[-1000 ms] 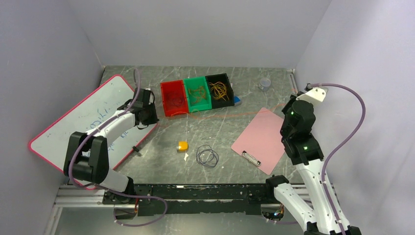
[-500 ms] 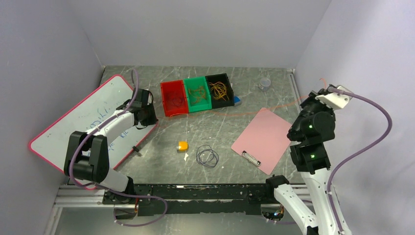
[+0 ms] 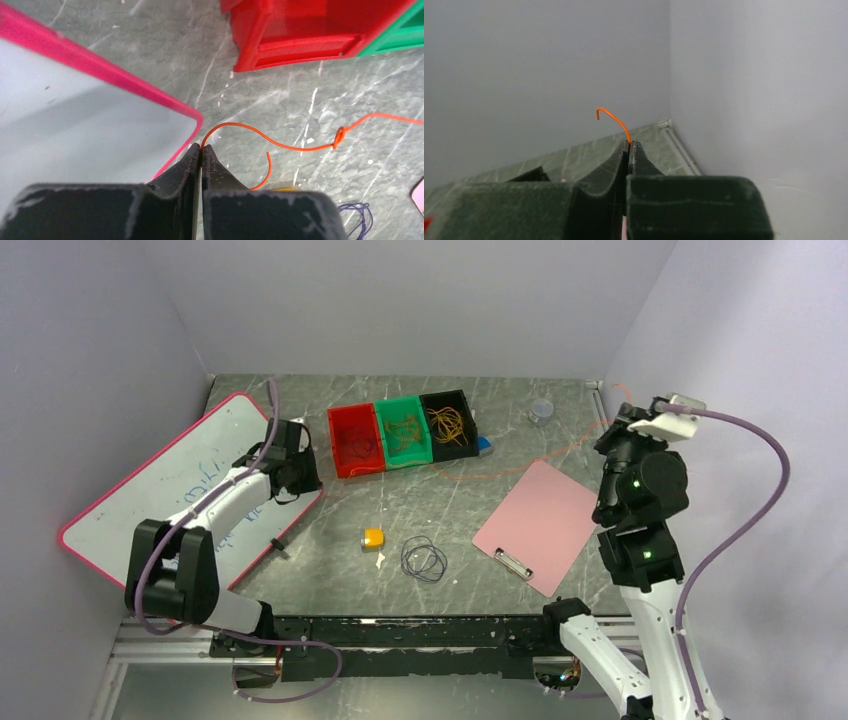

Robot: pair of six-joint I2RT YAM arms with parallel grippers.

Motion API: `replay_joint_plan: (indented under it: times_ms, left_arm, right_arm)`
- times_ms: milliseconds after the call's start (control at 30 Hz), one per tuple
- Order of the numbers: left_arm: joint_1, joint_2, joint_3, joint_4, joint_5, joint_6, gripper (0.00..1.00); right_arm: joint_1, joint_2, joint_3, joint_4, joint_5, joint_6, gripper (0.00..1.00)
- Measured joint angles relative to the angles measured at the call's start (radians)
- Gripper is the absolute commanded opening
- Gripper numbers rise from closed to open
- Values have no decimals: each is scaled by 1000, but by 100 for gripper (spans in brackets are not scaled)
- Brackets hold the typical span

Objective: Untangle the cables

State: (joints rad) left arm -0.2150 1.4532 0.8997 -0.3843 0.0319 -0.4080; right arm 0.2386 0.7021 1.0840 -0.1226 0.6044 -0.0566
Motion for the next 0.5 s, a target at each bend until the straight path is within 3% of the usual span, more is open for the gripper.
replay_joint_plan:
  times_ms: [233,500]
  left_arm:
    - [-37,-92,20,-8,0,44,7]
    - [-78,-147,90,1,44,111,7]
  right_arm:
    - [-2,75,50,-101,-238,56,0]
    - [-2,154,72,-106,-557,115,0]
